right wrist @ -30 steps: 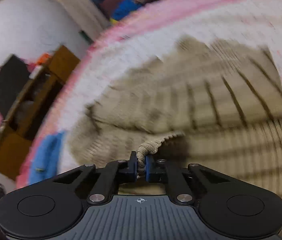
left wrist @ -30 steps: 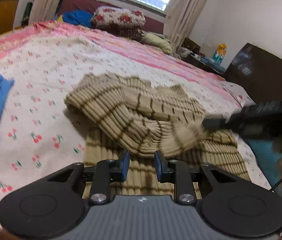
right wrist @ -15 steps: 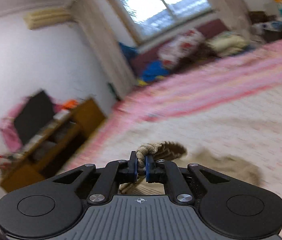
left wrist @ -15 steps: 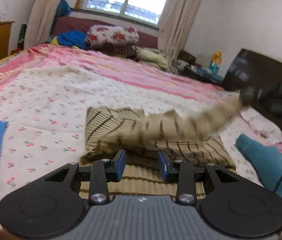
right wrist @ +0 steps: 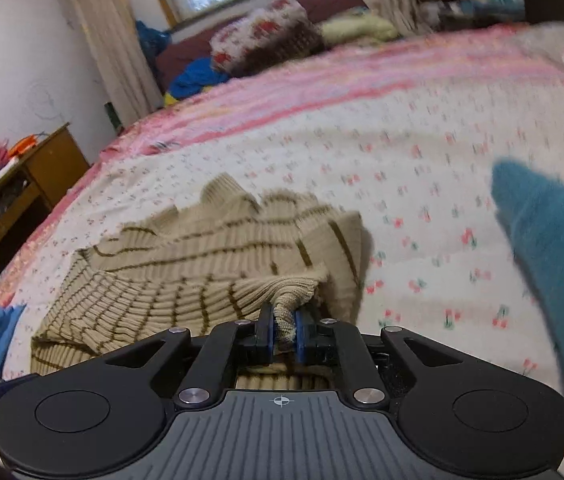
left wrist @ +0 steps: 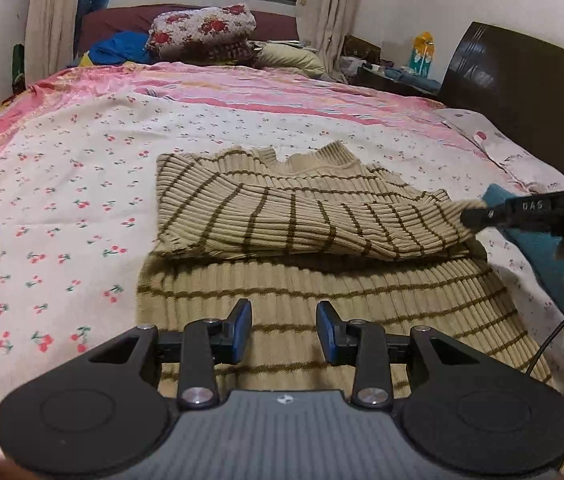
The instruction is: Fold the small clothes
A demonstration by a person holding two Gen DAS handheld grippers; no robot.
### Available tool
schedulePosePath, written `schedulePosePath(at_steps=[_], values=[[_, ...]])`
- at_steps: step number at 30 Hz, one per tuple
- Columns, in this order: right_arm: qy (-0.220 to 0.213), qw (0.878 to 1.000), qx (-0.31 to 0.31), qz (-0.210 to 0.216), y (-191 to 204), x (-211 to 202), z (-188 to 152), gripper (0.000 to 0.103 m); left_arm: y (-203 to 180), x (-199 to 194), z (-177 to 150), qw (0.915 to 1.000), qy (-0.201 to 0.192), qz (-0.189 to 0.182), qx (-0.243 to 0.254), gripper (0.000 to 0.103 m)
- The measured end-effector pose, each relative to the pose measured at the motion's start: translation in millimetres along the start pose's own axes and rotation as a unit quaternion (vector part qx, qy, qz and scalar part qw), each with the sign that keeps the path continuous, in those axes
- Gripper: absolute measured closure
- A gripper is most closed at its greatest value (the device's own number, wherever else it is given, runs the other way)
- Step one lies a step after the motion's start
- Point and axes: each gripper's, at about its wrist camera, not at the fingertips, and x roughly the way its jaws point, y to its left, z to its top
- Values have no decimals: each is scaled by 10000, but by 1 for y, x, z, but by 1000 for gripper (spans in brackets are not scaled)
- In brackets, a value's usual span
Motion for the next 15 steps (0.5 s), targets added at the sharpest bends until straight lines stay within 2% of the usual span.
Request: schedulePosePath(at_steps=[2, 3, 4, 6, 8, 10, 15], values=[[-93, 9994, -292, -127, 8, 2, -2, 81, 4, -5, -5, 9999, 41, 84, -54, 63], [-43, 9989, -409, -220, 8, 5, -3, 72, 6, -6, -8, 9998, 97, 142, -83, 63], [115, 9978, -533, -375, 10, 13, -4, 69, 8, -7, -12, 9995, 170, 225, -122, 63], [333, 9960, -588, -576, 10, 25, -8, 70, 12, -8, -21, 9984, 331, 434, -167, 63], [238, 9969, -509, -547, 9, 18, -7, 70, 16, -12, -28, 9975, 418, 549, -172, 63], [47, 9978, -459, -483, 10, 7, -4, 70, 19, -15, -26, 9977, 421, 465, -251, 63], [-467, 9964, -596, -374, 18, -4, 16, 70, 18, -10, 17, 9991, -135, 379, -123, 62]])
